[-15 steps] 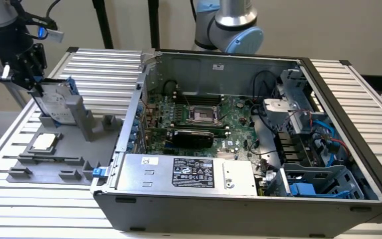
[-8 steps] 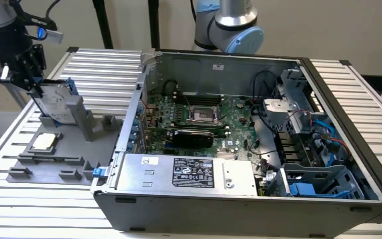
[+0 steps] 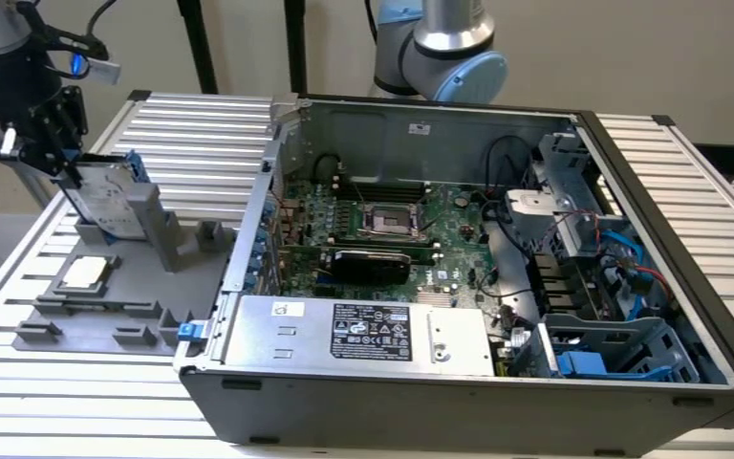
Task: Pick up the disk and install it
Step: 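Pick up the disk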
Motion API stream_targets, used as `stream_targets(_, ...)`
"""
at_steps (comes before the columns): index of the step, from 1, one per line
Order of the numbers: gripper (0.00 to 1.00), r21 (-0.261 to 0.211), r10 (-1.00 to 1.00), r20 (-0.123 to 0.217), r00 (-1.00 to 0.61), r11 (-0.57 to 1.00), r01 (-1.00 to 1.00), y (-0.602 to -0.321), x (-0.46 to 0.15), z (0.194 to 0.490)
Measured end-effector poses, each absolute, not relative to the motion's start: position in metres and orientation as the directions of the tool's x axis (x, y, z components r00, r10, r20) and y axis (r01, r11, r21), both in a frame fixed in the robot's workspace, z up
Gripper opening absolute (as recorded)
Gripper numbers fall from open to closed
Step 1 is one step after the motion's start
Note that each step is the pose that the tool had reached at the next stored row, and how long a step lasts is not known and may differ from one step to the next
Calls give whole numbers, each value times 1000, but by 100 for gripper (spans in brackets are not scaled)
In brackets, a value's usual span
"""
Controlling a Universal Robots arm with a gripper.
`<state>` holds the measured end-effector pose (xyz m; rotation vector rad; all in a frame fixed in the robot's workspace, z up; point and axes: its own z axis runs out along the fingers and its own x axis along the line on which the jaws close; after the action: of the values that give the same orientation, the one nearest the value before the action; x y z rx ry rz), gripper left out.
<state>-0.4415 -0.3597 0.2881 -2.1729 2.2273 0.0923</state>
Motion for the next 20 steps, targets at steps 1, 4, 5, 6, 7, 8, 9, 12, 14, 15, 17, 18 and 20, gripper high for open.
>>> stream_targets(1,33,22,-998,-62,-25,24,-999,-360,-442,288)
stream_targets(4,33,22,-998,-62,-25,24,-999,-360,-442,288)
stream_targets(5,33,22,-998,-62,-25,24,-999,-360,-442,288)
stream_targets(6,33,22,-998,-62,-25,24,-999,-360,-442,288)
stream_targets(7,33,22,-998,-63,-25,24,-999,-360,-442,288)
stream_targets(8,33,22,-998,-63,-25,24,-999,-360,-442,288)
stream_targets(9,33,22,-998,-63,-25,24,-999,-360,-442,288)
stream_targets(12,33,22,-998,-64,-25,24,-999,-360,-442,288)
stream_targets(14,33,21,-998,-64,-25,24,-999,-360,-442,288)
stream_targets(15,33,21,-998,-64,-25,24,-999,-360,-442,288)
stream_targets(17,33,21,-998,-64,-25,24,-999,-359,-442,288)
stream_targets(18,33,21,-998,-64,-25,24,-999,-359,-442,288)
stream_targets(20,33,21,-998,-64,-25,24,-999,-359,-442,288)
